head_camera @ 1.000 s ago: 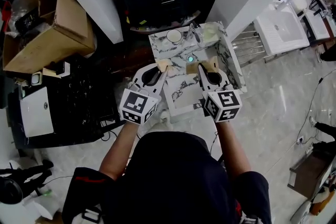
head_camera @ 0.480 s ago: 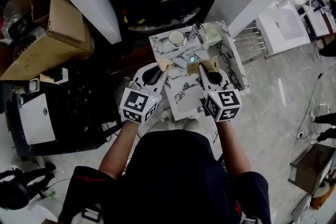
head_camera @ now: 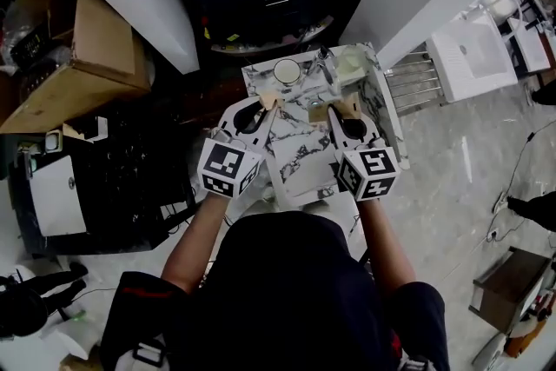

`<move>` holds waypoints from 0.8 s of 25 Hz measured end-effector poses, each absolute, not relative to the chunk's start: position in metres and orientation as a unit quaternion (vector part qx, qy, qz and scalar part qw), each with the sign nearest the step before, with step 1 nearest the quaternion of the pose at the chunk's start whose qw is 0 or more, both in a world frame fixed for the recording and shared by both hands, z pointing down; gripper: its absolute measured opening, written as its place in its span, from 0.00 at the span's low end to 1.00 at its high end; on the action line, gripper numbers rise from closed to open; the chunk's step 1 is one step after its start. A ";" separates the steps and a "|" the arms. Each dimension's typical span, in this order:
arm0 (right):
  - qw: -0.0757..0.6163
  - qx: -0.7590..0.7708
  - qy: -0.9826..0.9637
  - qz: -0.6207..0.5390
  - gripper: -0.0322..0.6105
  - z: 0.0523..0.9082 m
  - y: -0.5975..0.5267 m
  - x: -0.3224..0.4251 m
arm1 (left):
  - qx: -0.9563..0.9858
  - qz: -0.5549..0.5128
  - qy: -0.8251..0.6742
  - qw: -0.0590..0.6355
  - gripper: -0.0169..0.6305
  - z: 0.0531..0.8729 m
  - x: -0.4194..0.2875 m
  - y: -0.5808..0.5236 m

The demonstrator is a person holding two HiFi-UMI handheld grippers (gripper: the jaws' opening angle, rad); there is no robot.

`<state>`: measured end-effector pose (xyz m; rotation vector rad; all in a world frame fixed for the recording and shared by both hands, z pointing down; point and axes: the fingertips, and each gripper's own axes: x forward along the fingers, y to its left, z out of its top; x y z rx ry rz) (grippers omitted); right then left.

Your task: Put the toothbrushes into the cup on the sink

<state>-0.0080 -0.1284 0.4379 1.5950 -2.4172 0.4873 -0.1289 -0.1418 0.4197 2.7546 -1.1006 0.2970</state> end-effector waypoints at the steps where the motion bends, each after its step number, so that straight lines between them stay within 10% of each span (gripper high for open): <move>1: 0.102 0.537 -0.821 0.165 0.15 0.438 -0.132 -0.006 | 0.920 0.099 -0.370 0.080 0.09 0.419 -0.126 -0.146; 20: 0.127 0.492 -0.838 0.198 0.15 0.467 -0.176 0.020 | 0.890 0.133 -0.428 0.078 0.09 0.451 -0.097 -0.220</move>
